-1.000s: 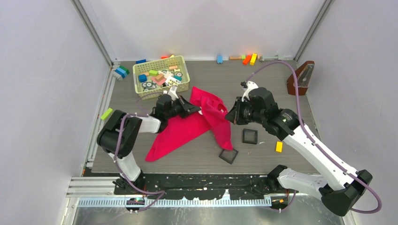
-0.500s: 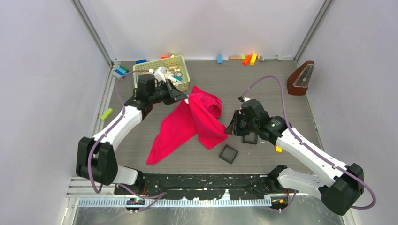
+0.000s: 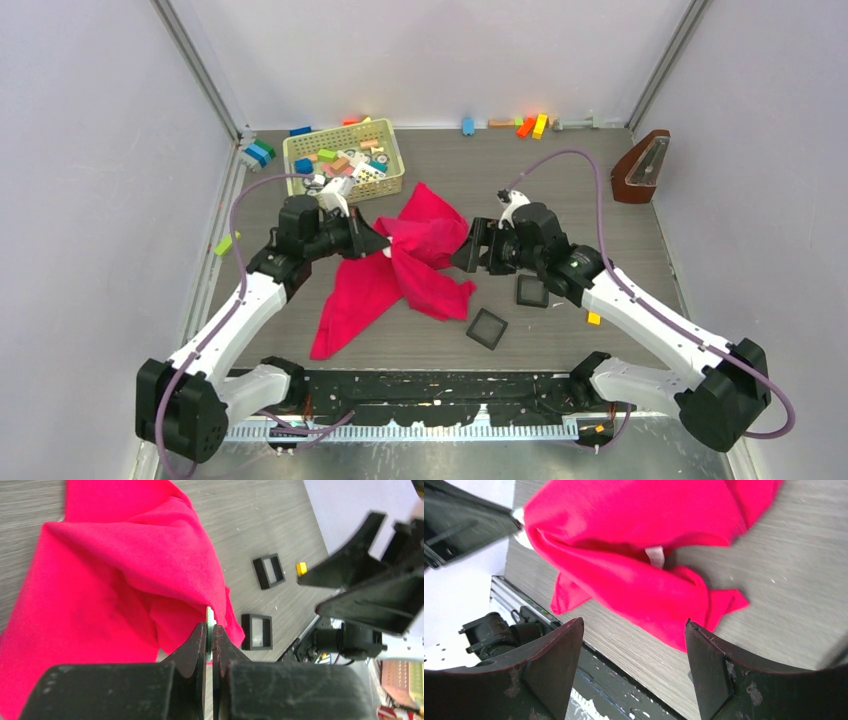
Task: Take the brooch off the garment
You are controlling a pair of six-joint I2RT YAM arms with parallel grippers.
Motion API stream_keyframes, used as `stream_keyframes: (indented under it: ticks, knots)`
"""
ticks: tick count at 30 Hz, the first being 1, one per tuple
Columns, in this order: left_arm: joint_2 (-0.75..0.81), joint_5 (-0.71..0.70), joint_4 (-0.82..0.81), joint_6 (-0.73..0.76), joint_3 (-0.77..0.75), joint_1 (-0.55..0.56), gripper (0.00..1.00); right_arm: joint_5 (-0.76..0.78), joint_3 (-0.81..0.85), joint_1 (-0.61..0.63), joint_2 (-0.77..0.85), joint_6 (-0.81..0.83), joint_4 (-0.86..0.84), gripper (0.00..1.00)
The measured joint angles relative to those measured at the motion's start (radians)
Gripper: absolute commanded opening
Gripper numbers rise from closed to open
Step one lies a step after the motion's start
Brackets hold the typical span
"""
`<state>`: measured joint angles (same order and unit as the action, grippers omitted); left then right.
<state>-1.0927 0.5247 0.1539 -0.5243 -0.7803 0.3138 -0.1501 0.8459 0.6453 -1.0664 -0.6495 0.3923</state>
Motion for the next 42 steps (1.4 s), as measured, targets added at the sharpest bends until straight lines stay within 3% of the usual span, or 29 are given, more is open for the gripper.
stream_keyframes:
  ticks: [6, 20, 22, 24, 25, 28, 37, 41, 42]
  knots:
    - [0.092, -0.008, -0.121, 0.038, 0.123, 0.085, 0.00, -0.064, 0.018, 0.007, -0.135, -0.012, -0.185, 0.75]
    - [0.183, -0.066, -0.356, 0.089, 0.320, 0.087, 0.00, 0.018, 0.026, 0.107, -0.386, -0.196, -0.443, 0.62]
    - [0.192, -0.073, -0.360, 0.089, 0.332, 0.087, 0.00, 0.020, 0.026, 0.111, -0.412, -0.216, -0.477, 0.52]
    - [0.201, -0.084, -0.360, 0.090, 0.335, 0.087, 0.00, 0.021, 0.027, 0.115, -0.435, -0.227, -0.505, 0.35]
    - [0.207, -0.089, -0.360, 0.090, 0.335, 0.087, 0.00, 0.021, 0.029, 0.116, -0.441, -0.229, -0.512, 0.22]
    - [0.241, -0.119, -0.359, 0.091, 0.341, 0.087, 0.00, 0.028, 0.033, 0.117, -0.452, -0.237, -0.522, 0.04]
    - [0.323, -0.194, -0.306, 0.088, 0.362, 0.088, 0.00, 0.097, 0.027, 0.126, -0.443, -0.239, -0.470, 0.06]
    - [0.308, -0.190, -0.306, 0.083, 0.368, 0.091, 0.00, 0.093, 0.027, 0.127, -0.440, -0.223, -0.431, 0.26]
    - [0.299, -0.188, -0.307, 0.082, 0.368, 0.091, 0.00, 0.093, 0.027, 0.127, -0.436, -0.216, -0.414, 0.38]
